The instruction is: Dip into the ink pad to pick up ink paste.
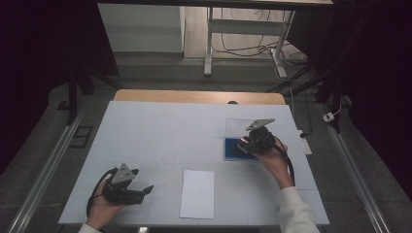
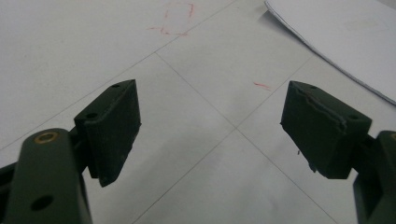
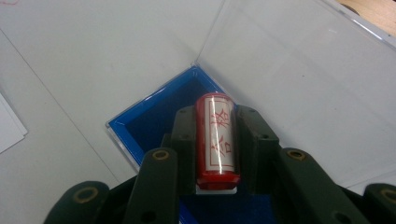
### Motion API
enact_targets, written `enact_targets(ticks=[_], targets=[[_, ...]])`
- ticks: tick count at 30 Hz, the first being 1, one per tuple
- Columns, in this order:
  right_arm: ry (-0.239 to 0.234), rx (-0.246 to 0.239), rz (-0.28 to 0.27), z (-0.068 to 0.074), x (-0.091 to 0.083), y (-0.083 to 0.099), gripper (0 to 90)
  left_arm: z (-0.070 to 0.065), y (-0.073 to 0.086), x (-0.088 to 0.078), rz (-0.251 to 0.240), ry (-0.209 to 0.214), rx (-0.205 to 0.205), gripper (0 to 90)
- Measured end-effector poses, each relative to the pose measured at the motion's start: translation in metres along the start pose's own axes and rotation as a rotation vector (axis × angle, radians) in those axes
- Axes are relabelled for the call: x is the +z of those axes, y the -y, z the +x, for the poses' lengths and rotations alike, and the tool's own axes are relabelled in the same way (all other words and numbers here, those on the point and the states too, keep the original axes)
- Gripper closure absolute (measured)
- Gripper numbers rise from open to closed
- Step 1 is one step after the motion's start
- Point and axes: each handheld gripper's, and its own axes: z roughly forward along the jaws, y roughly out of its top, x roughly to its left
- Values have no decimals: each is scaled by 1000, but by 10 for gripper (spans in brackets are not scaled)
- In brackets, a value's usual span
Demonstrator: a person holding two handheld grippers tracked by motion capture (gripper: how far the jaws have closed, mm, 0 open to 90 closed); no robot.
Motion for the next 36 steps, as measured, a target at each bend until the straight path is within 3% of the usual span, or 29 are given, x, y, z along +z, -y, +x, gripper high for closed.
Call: enact_targets(ticks=[9,16,23,36], targets=[[-4,-3,7,2,4,0,692,0,0,0,1,-1,-2,197],[-32,44,-12,-4,5,3,693,1,0,0,1,-1,-5,196],[-13,21,7,-1,6,1,695,0,0,1,7,-2,-5,195],[-25,39,1,-3,8,4,699,0,0,0,6,4,-6,194]])
